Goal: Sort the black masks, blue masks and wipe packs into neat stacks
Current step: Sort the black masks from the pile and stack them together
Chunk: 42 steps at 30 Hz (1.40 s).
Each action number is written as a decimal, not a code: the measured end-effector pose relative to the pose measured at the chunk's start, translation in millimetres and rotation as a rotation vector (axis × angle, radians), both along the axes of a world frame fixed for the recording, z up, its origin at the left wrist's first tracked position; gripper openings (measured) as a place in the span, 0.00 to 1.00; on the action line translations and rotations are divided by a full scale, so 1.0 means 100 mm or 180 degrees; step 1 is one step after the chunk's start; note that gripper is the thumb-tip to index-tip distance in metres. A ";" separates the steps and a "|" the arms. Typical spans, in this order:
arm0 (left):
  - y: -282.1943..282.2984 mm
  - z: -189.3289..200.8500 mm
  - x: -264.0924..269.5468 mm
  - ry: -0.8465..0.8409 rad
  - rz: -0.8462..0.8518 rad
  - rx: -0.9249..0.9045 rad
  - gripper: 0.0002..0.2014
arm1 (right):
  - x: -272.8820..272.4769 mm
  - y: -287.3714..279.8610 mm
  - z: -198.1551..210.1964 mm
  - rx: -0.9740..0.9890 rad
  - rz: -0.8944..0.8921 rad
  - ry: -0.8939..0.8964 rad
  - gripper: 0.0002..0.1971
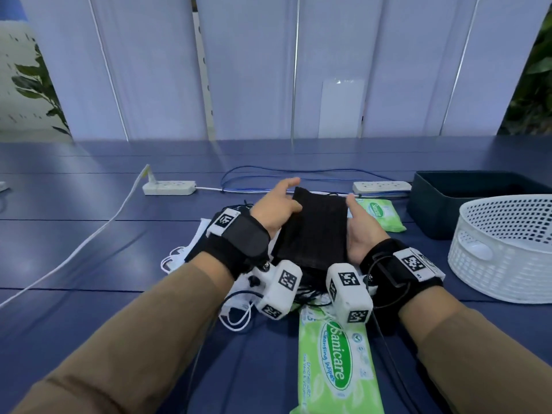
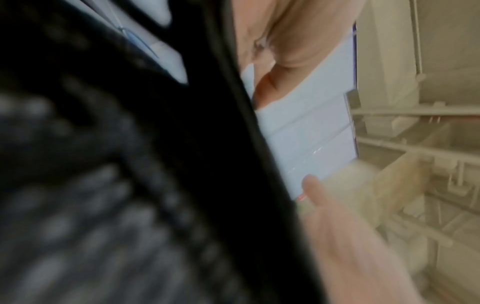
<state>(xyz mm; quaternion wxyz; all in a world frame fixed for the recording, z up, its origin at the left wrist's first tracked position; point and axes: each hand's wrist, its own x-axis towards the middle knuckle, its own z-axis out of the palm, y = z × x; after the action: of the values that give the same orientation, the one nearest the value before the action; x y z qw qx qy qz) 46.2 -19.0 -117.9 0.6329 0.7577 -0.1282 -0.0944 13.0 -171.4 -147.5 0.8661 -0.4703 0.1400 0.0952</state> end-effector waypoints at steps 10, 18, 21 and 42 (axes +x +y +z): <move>1.12 0.08 0.46 0.0271 0.0708 0.2086 0.08 | 0.10 0.01 -0.09 -0.0809 -0.0099 0.0215 0.11; 1.16 -0.04 0.44 0.0274 0.0407 0.3798 0.22 | 0.06 0.03 -0.06 -0.0929 -0.0087 0.0163 0.06; 1.16 -0.03 0.47 0.0276 0.0425 0.3594 0.19 | 0.03 0.03 -0.04 -0.1024 -0.0065 0.0193 0.05; 1.37 -0.18 0.70 -0.0615 0.1066 0.2205 0.14 | -0.01 0.04 0.00 -0.1043 -0.0023 0.0243 0.05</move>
<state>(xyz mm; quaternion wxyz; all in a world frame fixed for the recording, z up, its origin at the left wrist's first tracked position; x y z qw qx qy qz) 116.1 118.3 -136.1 0.3315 0.9422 -0.0224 0.0441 11.7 -167.3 -147.4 0.7722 -0.6008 0.1882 0.0858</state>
